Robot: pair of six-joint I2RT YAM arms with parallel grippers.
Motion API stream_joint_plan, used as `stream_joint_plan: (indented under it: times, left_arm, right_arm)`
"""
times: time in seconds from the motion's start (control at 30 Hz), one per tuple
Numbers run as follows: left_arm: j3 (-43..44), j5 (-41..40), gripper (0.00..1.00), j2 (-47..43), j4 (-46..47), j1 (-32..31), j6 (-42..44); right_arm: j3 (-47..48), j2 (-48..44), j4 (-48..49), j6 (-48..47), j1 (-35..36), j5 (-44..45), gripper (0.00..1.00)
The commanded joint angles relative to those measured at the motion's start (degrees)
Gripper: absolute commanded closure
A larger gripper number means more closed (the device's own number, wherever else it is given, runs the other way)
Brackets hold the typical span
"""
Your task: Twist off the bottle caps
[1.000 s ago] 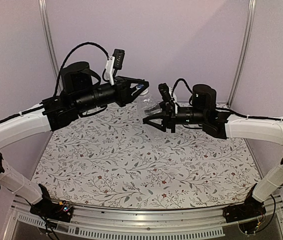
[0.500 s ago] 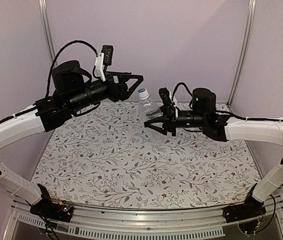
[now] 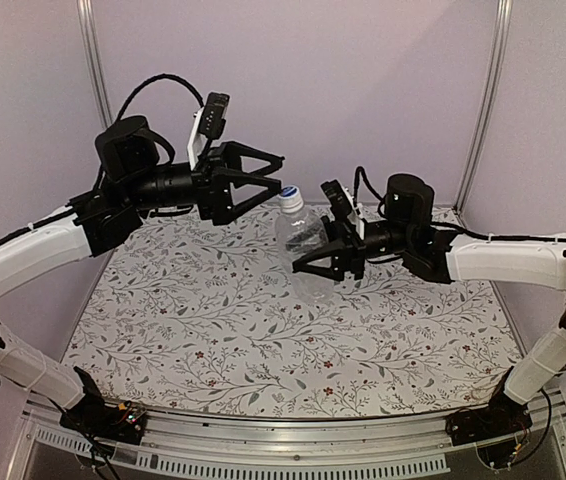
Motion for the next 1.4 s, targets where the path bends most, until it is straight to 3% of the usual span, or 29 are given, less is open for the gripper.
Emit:
stream_joint_plan:
  times: [0.0, 0.63, 1.0, 1.2, 1.37]
  left_arm:
    - [2.0, 10.46, 0.13, 2.33, 2.48, 0.75, 0.93]
    - [6.61, 16.53, 0.43, 9.18, 2.68, -0.21, -0.24]
    - [6.25, 14.64, 0.76, 9.0, 1.21, -0.45, 0.59]
    - [3.7, 2.09, 0.97, 6.3, 0.8, -0.99, -1.27]
    - [4.08, -27.41, 1.0, 4.12, -3.7, -7.59, -1.41]
  right_arm:
    - [2.39, 1.74, 5.28, 4.98, -0.09, -6.44, 0.55]
    - [3.15, 3.33, 8.34, 8.91, 0.0, -8.4, 0.55]
    - [2.5, 3.15, 7.54, 8.7, -0.13, -5.33, 0.56]
    - [2.05, 1.48, 3.57, 7.13, -0.88, 5.54, 0.56]
    - [1.42, -0.21, 1.27, 3.05, -0.83, 17.6, 0.55]
